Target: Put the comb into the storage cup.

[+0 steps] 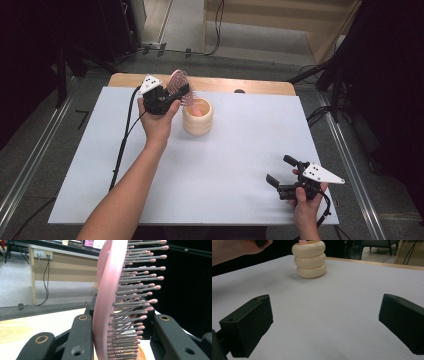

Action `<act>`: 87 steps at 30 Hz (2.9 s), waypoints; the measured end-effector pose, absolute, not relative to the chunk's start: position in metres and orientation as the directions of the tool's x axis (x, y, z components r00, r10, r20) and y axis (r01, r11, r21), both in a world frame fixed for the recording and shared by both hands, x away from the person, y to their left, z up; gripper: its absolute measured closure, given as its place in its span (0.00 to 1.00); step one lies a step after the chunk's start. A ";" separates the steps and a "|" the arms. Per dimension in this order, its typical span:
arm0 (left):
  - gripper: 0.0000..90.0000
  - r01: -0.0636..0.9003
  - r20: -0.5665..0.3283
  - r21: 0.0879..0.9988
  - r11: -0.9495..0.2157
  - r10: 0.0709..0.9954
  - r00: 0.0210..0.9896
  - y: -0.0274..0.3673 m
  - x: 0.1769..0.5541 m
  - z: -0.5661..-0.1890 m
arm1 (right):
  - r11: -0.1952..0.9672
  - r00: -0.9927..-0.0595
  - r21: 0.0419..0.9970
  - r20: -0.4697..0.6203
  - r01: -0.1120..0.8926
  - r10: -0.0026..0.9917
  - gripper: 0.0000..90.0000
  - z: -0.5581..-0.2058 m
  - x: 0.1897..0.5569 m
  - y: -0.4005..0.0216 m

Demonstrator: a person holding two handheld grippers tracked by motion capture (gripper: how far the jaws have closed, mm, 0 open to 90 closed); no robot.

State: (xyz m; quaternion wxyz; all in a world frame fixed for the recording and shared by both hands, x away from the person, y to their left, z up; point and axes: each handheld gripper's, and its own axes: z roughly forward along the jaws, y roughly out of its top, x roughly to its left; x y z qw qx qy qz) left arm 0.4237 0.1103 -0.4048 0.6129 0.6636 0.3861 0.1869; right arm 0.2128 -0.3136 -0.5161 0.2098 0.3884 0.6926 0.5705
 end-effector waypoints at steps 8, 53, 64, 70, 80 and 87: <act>0.73 0.288 -0.225 0.957 0.048 0.748 0.624 0.108 0.424 -0.411 | 0.047 -0.612 0.954 0.152 0.297 0.776 0.00 -0.516 0.213 -0.314; 0.22 0.399 -0.275 0.916 0.029 0.770 0.576 0.112 0.425 -0.429 | 0.055 -0.609 0.953 0.146 0.298 0.780 0.00 -0.516 0.213 -0.313; 0.00 0.367 -0.239 0.930 -0.026 0.716 0.656 0.114 0.414 -0.425 | 0.053 -0.606 0.952 0.148 0.300 0.782 0.00 -0.516 0.214 -0.312; 0.00 0.344 -0.213 0.938 -0.049 0.700 0.681 0.121 0.408 -0.426 | 0.053 -0.606 0.953 0.147 0.300 0.782 0.00 -0.516 0.214 -0.313; 0.00 0.312 -0.169 0.946 -0.088 0.686 0.708 0.130 0.392 -0.427 | 0.055 -0.605 0.953 0.144 0.297 0.783 0.00 -0.516 0.214 -0.312; 0.00 0.300 -0.159 0.949 -0.097 0.675 0.720 0.137 0.382 -0.427 | 0.056 -0.602 0.953 0.142 0.297 0.786 0.00 -0.516 0.214 -0.312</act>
